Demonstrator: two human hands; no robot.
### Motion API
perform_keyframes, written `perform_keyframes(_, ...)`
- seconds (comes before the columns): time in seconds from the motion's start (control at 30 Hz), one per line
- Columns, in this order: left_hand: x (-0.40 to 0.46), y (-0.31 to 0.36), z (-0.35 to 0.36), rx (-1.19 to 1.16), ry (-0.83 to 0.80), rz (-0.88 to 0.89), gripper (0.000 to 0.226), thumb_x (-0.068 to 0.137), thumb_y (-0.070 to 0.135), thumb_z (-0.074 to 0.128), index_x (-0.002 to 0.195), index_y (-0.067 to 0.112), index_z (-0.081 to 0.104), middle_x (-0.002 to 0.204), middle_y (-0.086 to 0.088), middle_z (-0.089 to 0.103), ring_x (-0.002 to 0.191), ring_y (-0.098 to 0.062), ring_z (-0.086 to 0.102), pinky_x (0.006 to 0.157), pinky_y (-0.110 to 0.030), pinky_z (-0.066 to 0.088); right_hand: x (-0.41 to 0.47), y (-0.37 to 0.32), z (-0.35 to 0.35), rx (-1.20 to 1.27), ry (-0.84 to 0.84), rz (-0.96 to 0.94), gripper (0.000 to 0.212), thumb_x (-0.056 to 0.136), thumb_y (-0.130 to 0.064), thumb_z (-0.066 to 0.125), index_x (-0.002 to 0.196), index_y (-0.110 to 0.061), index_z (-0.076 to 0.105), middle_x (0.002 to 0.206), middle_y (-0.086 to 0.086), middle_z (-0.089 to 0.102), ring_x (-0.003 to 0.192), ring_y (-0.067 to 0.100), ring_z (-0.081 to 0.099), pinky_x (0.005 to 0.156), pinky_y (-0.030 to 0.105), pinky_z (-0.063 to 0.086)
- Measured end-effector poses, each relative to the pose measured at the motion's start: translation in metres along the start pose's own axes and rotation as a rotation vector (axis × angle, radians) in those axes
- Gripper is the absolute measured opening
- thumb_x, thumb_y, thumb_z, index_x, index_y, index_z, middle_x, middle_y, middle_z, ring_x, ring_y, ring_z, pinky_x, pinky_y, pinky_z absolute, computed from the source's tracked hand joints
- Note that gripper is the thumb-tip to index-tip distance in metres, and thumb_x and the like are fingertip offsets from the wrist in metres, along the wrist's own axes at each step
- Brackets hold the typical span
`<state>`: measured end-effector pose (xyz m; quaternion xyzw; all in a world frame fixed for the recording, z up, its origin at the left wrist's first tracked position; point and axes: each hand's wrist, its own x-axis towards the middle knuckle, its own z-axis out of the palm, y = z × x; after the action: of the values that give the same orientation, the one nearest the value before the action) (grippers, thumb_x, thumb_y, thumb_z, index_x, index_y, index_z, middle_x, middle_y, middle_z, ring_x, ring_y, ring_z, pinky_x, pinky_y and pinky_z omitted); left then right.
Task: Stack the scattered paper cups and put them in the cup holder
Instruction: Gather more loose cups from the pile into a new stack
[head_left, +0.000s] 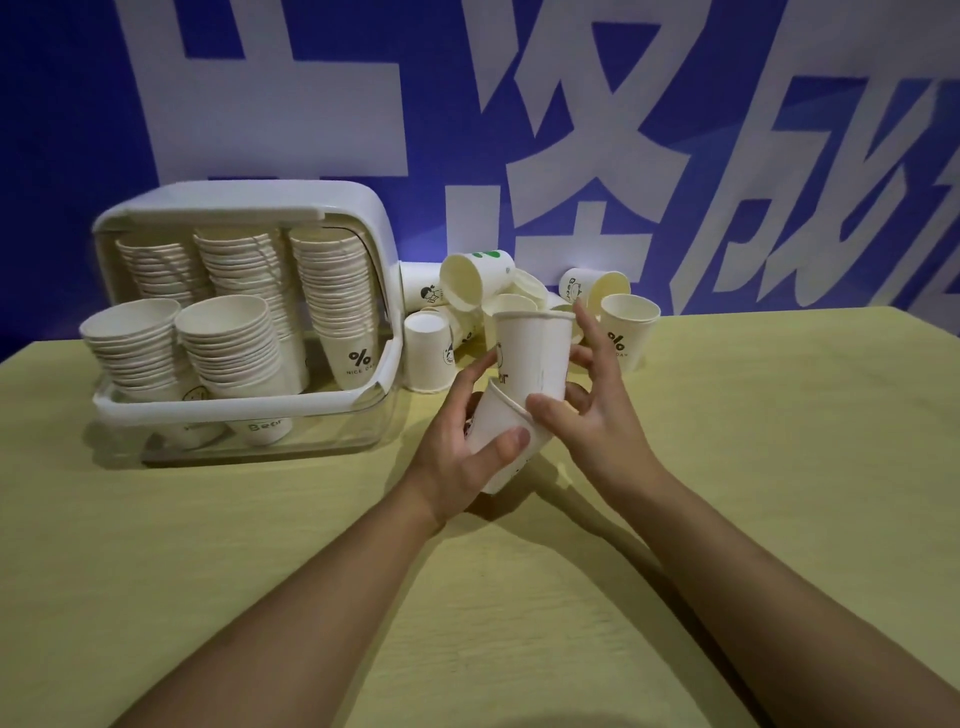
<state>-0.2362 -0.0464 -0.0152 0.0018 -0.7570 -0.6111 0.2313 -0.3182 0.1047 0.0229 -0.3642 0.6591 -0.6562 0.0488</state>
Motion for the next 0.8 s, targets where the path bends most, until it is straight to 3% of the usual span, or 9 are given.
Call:
perform_keyframes(0.1, 0.001, 0.0, -0.001, -0.031, 0.059, -0.009, 0.091, 0.072, 0.054, 0.072, 0.15, 0.045, 0.027, 0.13, 0.0, 0.064, 0.107, -0.021, 0.069, 0.089, -0.048, 0.059, 0.0, -0.001, 0.0, -0.025, 0.043, -0.01, 0.051, 0.087, -0.029, 0.065, 0.133, -0.047, 0.055, 0.123, -0.005, 0.055, 0.103, 0.009, 0.063, 0.087, 0.031, 0.057)
perform_keyframes(0.17, 0.001, 0.002, -0.002, -0.07, 0.12, 0.002, 0.088, 0.073, 0.051, 0.072, 0.149, 0.049, 0.027, 0.127, 0.013, 0.062, 0.101, -0.021, 0.069, 0.08, -0.045, 0.061, 0.001, 0.001, -0.002, -0.046, 0.053, -0.015, 0.032, 0.089, -0.027, 0.061, 0.118, -0.038, 0.071, 0.12, -0.001, 0.061, 0.109, 0.011, 0.062, 0.095, 0.041, 0.055)
perform_keyframes(0.27, 0.001, 0.007, -0.001, -0.071, 0.149, 0.01, 0.083, 0.072, 0.052, 0.071, 0.144, 0.054, 0.03, 0.122, 0.033, 0.058, 0.102, -0.01, 0.067, 0.076, -0.032, 0.059, 0.001, 0.005, -0.004, -0.077, 0.047, 0.003, 0.027, 0.094, -0.015, 0.062, 0.107, -0.032, 0.077, 0.117, -0.001, 0.063, 0.108, 0.008, 0.06, 0.094, 0.04, 0.055)
perform_keyframes(0.33, 0.001, 0.006, 0.0, -0.071, 0.144, 0.0, 0.081, 0.07, 0.053, 0.071, 0.143, 0.05, 0.035, 0.123, 0.021, 0.062, 0.098, -0.011, 0.069, 0.075, -0.031, 0.059, 0.004, 0.007, -0.008, -0.14, 0.111, -0.012, 0.031, 0.094, -0.01, 0.064, 0.109, -0.035, 0.073, 0.12, -0.003, 0.061, 0.103, 0.005, 0.06, 0.084, 0.026, 0.054)
perform_keyframes(0.4, 0.002, 0.004, -0.001, -0.092, 0.161, -0.014, 0.078, 0.069, 0.052, 0.073, 0.139, 0.046, 0.04, 0.115, 0.004, 0.067, 0.089, -0.02, 0.072, 0.073, -0.039, 0.061, 0.016, 0.014, -0.017, -0.242, 0.283, -0.003, 0.04, 0.09, -0.013, 0.068, 0.12, -0.039, 0.06, 0.127, -0.005, 0.055, 0.108, 0.008, 0.057, 0.08, 0.017, 0.051)
perform_keyframes(0.43, 0.002, 0.004, -0.001, -0.11, 0.176, -0.02, 0.075, 0.068, 0.052, 0.073, 0.136, 0.044, 0.042, 0.11, -0.001, 0.069, 0.084, -0.023, 0.072, 0.07, -0.042, 0.061, 0.027, 0.021, -0.023, -0.281, 0.399, 0.034, 0.048, 0.088, -0.016, 0.071, 0.126, -0.039, 0.054, 0.13, -0.005, 0.05, 0.114, 0.013, 0.054, 0.086, 0.019, 0.051)
perform_keyframes(0.5, 0.004, 0.002, -0.002, -0.146, 0.202, -0.033, 0.071, 0.067, 0.05, 0.074, 0.13, 0.039, 0.044, 0.1, -0.002, 0.07, 0.078, -0.024, 0.072, 0.065, -0.041, 0.058, 0.053, 0.036, -0.039, -0.354, 0.556, 0.164, 0.066, 0.084, -0.021, 0.075, 0.139, -0.034, 0.042, 0.14, 0.0, 0.04, 0.127, 0.022, 0.045, 0.105, 0.037, 0.046)
perform_keyframes(0.63, 0.008, 0.001, -0.003, -0.181, 0.206, -0.035, 0.065, 0.067, 0.05, 0.071, 0.124, 0.036, 0.045, 0.089, 0.012, 0.073, 0.073, -0.017, 0.072, 0.061, -0.033, 0.057, 0.098, 0.066, -0.065, -0.487, 0.511, 0.334, 0.094, 0.08, -0.024, 0.083, 0.153, -0.028, 0.025, 0.155, 0.007, 0.031, 0.141, 0.031, 0.032, 0.118, 0.049, 0.031)
perform_keyframes(0.8, 0.012, -0.001, -0.004, -0.21, 0.229, -0.048, 0.073, 0.066, 0.051, 0.072, 0.132, 0.034, 0.045, 0.09, 0.005, 0.073, 0.075, -0.018, 0.072, 0.062, -0.033, 0.056, 0.112, 0.087, -0.079, -0.388, 0.507, 0.36, 0.092, 0.08, -0.023, 0.083, 0.152, -0.032, 0.025, 0.148, 0.001, 0.047, 0.134, 0.026, 0.049, 0.11, 0.044, 0.045)
